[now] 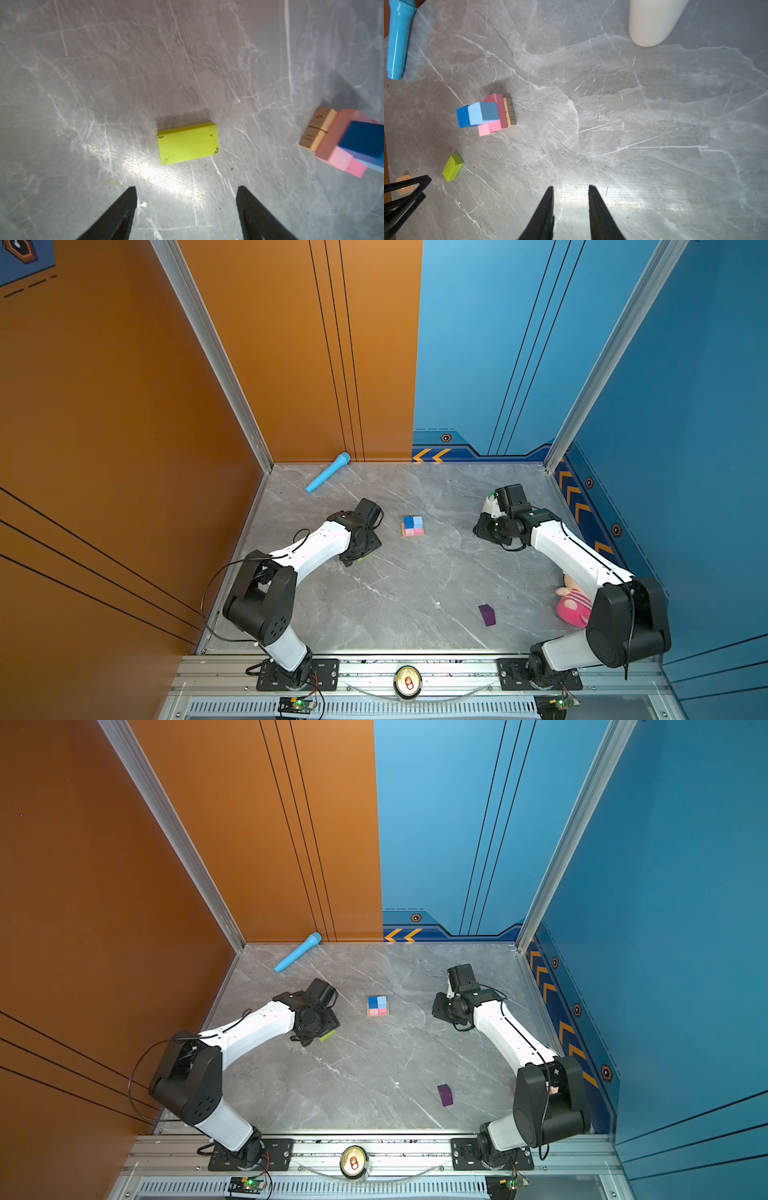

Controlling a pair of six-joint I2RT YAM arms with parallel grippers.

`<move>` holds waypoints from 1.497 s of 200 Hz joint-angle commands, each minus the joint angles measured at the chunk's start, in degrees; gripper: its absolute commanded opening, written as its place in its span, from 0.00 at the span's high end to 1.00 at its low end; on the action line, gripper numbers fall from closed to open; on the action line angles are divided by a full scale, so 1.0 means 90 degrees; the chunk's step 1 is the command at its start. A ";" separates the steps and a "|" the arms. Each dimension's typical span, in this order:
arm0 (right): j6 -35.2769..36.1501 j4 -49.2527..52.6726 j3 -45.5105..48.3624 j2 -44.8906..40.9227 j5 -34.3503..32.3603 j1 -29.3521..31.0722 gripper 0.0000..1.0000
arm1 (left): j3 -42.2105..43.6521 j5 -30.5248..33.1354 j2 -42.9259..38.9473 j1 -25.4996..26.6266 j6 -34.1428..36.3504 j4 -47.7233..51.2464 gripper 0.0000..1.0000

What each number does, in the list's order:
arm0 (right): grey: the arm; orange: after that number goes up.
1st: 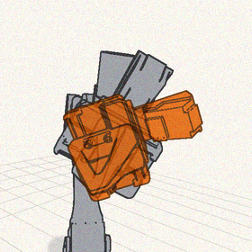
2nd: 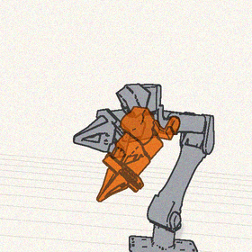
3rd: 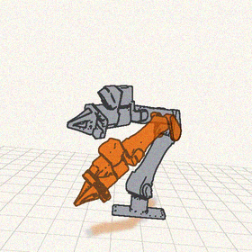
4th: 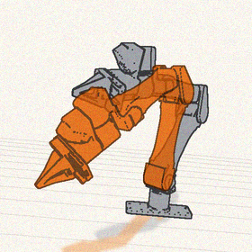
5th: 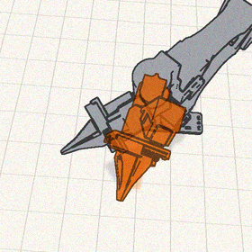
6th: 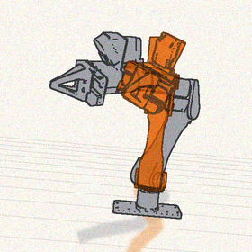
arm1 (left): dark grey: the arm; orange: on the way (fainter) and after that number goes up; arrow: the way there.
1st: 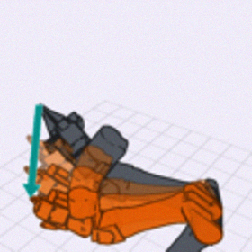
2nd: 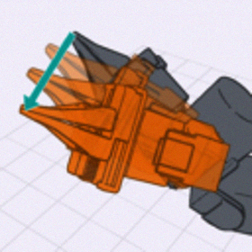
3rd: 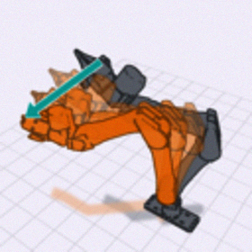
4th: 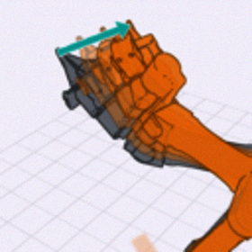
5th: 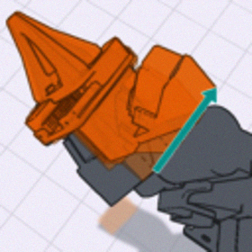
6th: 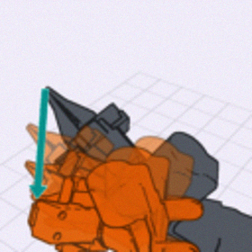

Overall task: Build the wood block tower
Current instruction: 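Withdraw both grippers and move the left gripper over the lime green block, then lower the open left gripper around the lime green block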

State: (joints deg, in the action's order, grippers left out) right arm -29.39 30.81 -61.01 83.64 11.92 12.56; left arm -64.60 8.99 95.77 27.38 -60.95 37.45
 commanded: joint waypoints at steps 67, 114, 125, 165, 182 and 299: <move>0.0023 -0.0273 0.0199 -0.0106 0.0342 -0.0408 0.70 | -0.0692 -0.0157 0.0944 -0.0194 0.0031 0.0048 0.22; -0.0045 -0.0411 0.0296 -0.0002 0.0432 -0.0487 0.70 | -0.0893 -0.0295 0.1222 -0.0250 0.0257 0.0123 0.23; -0.0064 -0.0432 0.0271 0.0042 0.0467 -0.0487 0.70 | -0.0863 -0.0296 0.1235 -0.0249 0.0283 0.0121 0.25; -0.0124 -0.0501 0.0266 0.0111 0.0512 -0.0468 0.70 | -0.0836 -0.0392 0.1281 -0.0249 0.0394 0.0138 0.28; -0.0133 -0.0513 0.0275 0.0122 0.0511 -0.0464 0.70 | -0.0818 -0.0366 0.1270 -0.0249 0.0399 0.0172 0.28; -0.0153 -0.0579 0.0284 0.0190 0.0526 -0.0389 0.70 | -0.0476 -0.0072 0.0396 -0.0188 0.0259 0.0320 0.25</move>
State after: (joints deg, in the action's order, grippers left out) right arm -30.02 26.74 -59.07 84.40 16.32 8.67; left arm -70.35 6.87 101.21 25.50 -58.33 37.98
